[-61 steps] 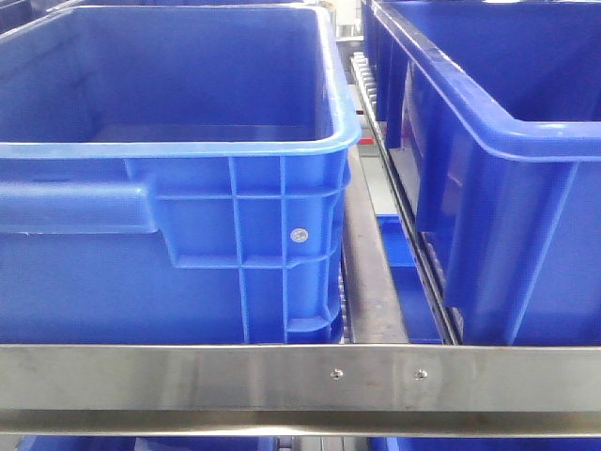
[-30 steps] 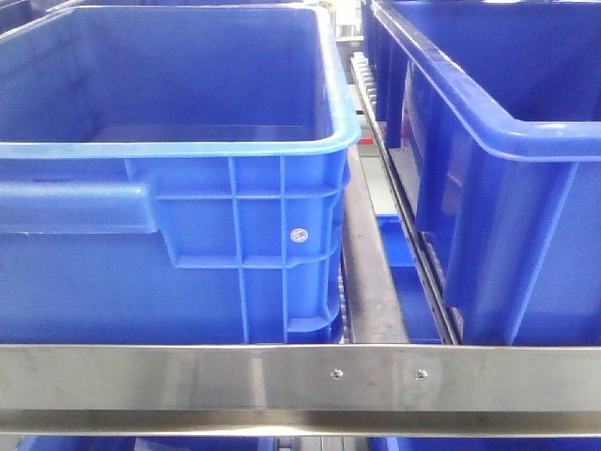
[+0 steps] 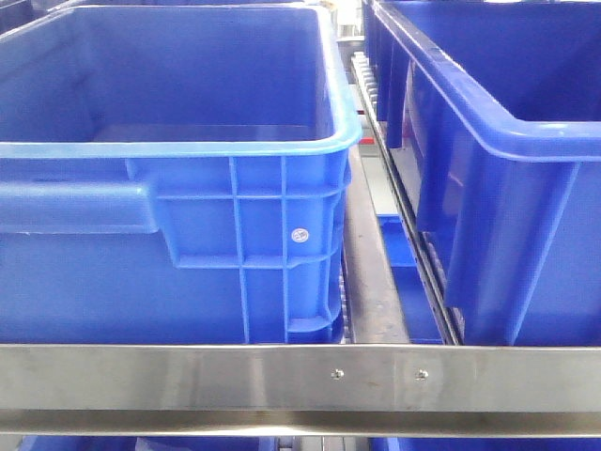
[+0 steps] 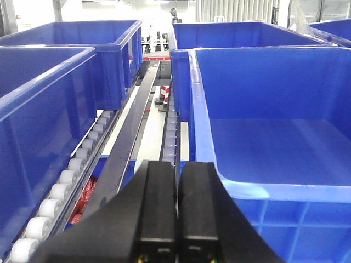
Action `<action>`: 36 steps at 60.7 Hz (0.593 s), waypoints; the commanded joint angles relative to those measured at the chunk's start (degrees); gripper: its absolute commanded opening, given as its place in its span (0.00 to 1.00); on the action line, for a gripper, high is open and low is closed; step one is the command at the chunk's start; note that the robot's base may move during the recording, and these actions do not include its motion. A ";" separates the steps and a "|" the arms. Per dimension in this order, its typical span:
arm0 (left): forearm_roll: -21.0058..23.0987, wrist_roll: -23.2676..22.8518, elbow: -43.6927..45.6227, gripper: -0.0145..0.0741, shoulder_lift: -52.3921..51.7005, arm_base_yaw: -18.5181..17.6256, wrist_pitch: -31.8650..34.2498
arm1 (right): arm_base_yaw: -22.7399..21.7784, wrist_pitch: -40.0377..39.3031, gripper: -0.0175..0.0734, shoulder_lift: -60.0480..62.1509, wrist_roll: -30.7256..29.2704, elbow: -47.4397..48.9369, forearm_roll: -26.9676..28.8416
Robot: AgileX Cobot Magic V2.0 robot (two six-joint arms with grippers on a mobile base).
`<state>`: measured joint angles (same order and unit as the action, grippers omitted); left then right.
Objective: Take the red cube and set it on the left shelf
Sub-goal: 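Lower the red cube into the blue crate and open the right gripper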
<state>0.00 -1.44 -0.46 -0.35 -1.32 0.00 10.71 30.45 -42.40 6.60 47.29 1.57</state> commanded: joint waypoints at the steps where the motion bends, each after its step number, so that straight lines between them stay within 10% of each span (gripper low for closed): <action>1: 0.00 0.01 -1.41 0.28 -0.94 -0.21 4.74 | 0.11 -8.26 0.25 -3.24 -0.32 1.67 -3.11; 36: 0.00 0.01 -1.41 0.28 -0.94 -0.21 4.74 | -3.03 -23.52 0.37 -30.22 -0.32 6.57 -5.75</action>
<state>0.00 -1.44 -0.46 -0.35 -1.32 0.00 8.24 12.54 -71.94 6.60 50.14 -3.40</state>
